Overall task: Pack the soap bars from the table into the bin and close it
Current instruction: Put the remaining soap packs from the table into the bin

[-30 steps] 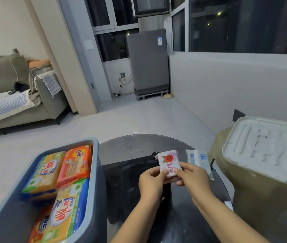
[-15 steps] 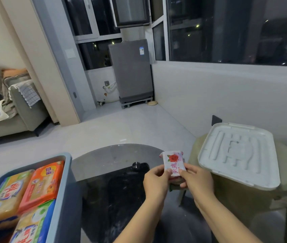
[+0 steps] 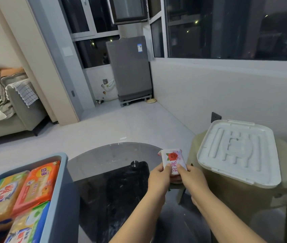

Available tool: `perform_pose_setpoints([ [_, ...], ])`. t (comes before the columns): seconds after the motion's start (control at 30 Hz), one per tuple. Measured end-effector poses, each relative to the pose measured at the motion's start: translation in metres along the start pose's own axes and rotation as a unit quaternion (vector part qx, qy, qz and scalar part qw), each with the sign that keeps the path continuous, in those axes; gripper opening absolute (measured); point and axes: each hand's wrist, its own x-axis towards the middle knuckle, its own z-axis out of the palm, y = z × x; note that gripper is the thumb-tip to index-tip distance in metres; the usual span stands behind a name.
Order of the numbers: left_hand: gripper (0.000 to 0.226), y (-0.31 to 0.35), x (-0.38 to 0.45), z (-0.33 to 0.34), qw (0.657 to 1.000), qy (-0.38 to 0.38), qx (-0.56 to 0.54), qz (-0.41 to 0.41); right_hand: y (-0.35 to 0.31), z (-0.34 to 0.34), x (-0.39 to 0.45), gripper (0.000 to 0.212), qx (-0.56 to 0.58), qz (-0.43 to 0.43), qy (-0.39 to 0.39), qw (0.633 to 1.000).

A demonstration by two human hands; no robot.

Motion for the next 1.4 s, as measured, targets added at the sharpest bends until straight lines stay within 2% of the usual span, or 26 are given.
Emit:
perform_pose_setpoints([
  [0.13, 0.028, 0.002, -0.016, -0.007, 1.0, 0.022, 0.018, -0.001, 0.003, 0.001, -0.009, 0.02, 0.044, 0.008, -0.021, 0.999],
  [0.23, 0.028, 0.005, -0.032, -0.017, 0.998, 0.042, 0.034, 0.01, 0.0, 0.003, -0.024, 0.022, 0.065, 0.004, -0.039, 0.997],
  [0.57, 0.032, 0.055, -0.104, -0.073, 0.98, 0.098, 0.103, 0.139, -0.057, 0.017, -0.104, 0.021, 0.089, -0.125, -0.062, 0.986],
  [0.7, 0.029, 0.08, -0.134, -0.108, 0.963, 0.145, 0.127, 0.187, -0.089, 0.027, -0.143, 0.018, 0.095, -0.172, -0.092, 0.976],
  [0.83, 0.016, 0.1, -0.167, -0.146, 0.953, 0.165, 0.134, 0.218, -0.114, 0.039, -0.176, 0.017, 0.097, -0.201, -0.129, 0.966],
  [0.9, 0.019, 0.107, -0.184, -0.165, 0.947, 0.183, 0.141, 0.225, -0.124, 0.047, -0.192, 0.017, 0.093, -0.215, -0.153, 0.96],
  [1.07, 0.025, 0.112, -0.22, -0.216, 0.944, 0.214, 0.147, 0.204, -0.142, 0.075, -0.226, 0.019, 0.071, -0.229, -0.214, 0.947],
  [1.23, 0.023, 0.101, -0.242, -0.268, 0.945, 0.238, 0.162, 0.153, -0.148, 0.111, -0.249, 0.01, 0.036, -0.224, -0.291, 0.929],
  [1.4, 0.023, 0.089, -0.248, -0.303, 0.954, 0.239, 0.152, 0.095, -0.145, 0.144, -0.263, 0.011, -0.002, -0.206, -0.329, 0.922],
])
